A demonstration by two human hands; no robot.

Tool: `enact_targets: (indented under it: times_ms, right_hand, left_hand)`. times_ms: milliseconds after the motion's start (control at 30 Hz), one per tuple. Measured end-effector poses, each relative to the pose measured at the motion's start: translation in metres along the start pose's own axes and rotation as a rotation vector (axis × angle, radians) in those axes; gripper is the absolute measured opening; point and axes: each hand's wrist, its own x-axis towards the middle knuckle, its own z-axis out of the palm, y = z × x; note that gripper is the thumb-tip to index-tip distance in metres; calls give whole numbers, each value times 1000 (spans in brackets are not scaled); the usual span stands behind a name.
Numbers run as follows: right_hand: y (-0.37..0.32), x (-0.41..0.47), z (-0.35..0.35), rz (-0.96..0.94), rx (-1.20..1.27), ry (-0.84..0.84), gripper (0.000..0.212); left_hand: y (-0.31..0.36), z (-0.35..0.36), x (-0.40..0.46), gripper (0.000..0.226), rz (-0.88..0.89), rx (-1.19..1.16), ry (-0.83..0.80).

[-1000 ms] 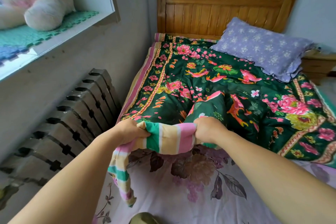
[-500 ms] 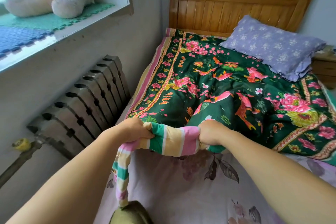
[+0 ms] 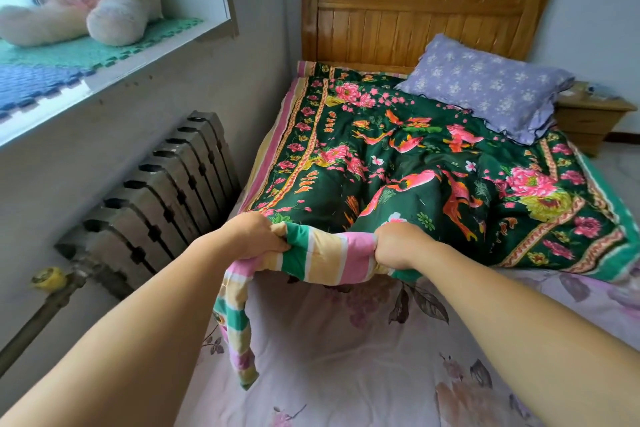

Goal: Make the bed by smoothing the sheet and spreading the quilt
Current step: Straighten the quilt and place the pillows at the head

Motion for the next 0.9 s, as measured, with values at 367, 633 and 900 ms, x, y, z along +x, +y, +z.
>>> enact_targets:
  times_ms: [367, 633, 900]
  right_hand:
    - [-62, -57, 21, 8, -42, -86, 15]
    - [-94, -81, 37, -18, -121, -162, 6]
    - [-116, -99, 50, -50, -137, -259, 8]
  left_hand:
    - [-56, 3, -55, 43, 9, -9, -19]
    - [-89, 15, -84, 45, 12, -27, -41]
    - [-115, 32, -108, 33, -34, -88, -71]
